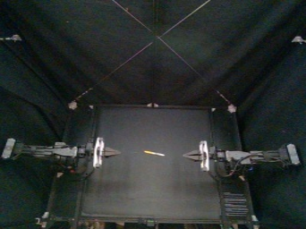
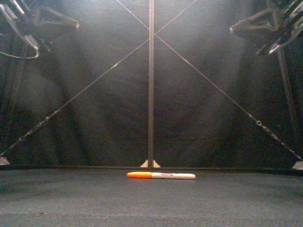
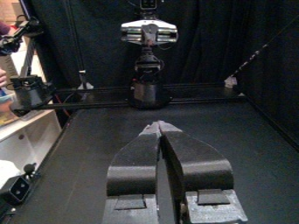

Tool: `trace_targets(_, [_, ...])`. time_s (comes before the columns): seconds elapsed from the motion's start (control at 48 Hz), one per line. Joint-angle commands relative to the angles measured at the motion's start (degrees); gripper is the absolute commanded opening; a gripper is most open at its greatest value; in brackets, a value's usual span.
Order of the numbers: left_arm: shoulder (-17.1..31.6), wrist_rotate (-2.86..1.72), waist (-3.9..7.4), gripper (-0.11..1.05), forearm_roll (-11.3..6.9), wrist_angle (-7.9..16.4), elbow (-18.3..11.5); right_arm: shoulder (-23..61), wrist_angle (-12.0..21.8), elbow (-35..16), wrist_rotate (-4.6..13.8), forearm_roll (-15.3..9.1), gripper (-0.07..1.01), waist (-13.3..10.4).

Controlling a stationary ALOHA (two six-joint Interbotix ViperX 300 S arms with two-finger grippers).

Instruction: Uncap the pen

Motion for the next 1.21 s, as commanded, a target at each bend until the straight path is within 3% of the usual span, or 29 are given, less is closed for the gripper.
trace_targets(0.021, [4.2, 0.18, 0.7, -0.07, -0.09, -1.8, -0.1, 2.8, -0.3, 0.4, 0.09, 0.0, -0.02, -0.6])
trace_targets(0.188, [11.6, 0.18, 1.67, 0.03, -0.09, -4.6, -0.9, 12.3, -0.3, 0.2, 0.44, 0.7, 0.05, -3.3])
trace_targets(0.396, [22.0, 0.26, 4.04, 0.18, -0.09, -7.4, -2.9, 28.9, -0.4, -3.7, 0.44, 2.9, 0.19, -7.3])
trace_targets(0.5, [26.0, 0.26, 5.1, 0.28, -0.09, -7.6, -4.0, 36.2, -0.4, -6.2, 0.26, 2.5, 0.32, -8.3])
trace_targets(0.708, [32.3, 0.35, 5.89, 0.54, 0.0, -7.6, -6.1, 47.8, -0.4, -11.7, 0.09, 1.9, 0.67, -9.8])
trace_targets(0.812, [33.9, 0.44, 6.15, 0.69, 0.09, -7.6, -6.2, 52.3, -0.4, -14.2, -0.26, 1.8, 0.78, -10.8])
trace_targets(1.062, [35.0, 0.35, 6.24, 0.97, 0.53, -7.5, -6.3, 59.0, 0.0, -18.0, -0.35, 0.4, 0.79, -12.3])
trace_targets(1.208, [35.0, 0.35, 6.33, 1.02, 0.53, -7.5, -6.2, 61.4, 0.1, -19.2, 0.0, 0.4, 0.78, -12.3])
